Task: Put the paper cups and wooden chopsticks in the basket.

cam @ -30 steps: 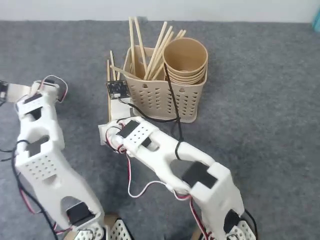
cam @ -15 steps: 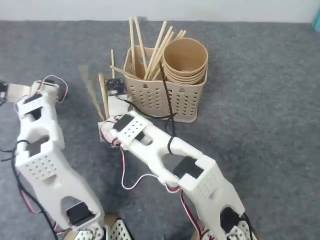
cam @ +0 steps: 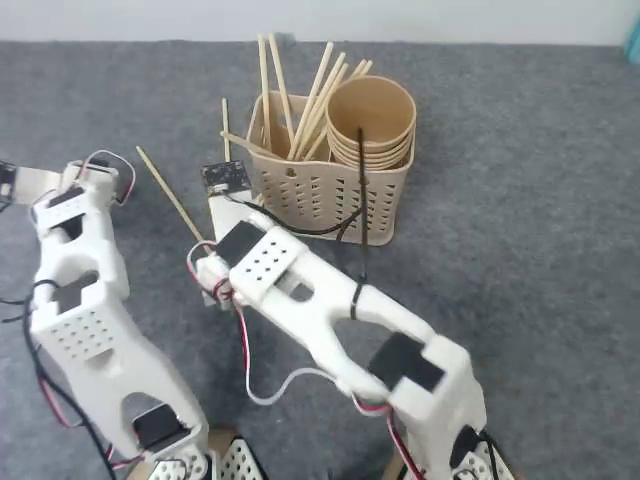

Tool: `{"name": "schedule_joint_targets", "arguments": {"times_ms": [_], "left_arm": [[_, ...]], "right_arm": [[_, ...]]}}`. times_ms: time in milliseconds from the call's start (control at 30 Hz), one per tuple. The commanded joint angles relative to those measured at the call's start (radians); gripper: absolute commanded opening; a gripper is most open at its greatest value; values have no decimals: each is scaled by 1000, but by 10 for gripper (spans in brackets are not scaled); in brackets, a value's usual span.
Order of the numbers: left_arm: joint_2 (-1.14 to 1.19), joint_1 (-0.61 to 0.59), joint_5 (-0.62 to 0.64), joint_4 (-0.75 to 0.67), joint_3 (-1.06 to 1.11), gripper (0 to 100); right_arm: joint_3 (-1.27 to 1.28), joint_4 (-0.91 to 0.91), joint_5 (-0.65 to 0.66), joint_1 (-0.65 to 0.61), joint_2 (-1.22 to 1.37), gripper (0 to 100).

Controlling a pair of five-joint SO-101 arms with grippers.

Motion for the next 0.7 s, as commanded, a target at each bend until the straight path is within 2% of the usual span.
{"name": "schedule_joint_targets", "arguments": {"times_ms": [0,167,333,400,500,667], "left_arm": [[-12,-2,9,5,-42,199],[-12,5,9,5,-42,199],[-12,11,8,5,-41,199],[-12,11,8,5,-41,199],[-12,11,8,6,-41,199],[-12,11,8,6,-41,199]], "right_arm": [[-31,108,84,-36,-160,9],[-26,96,110,-38,-140,30],[-29,90,112,-51,-73,221],[-29,76,112,-56,-61,262],[-29,54,112,-59,-51,247],[0,-79,110,-44,-31,125]]}}
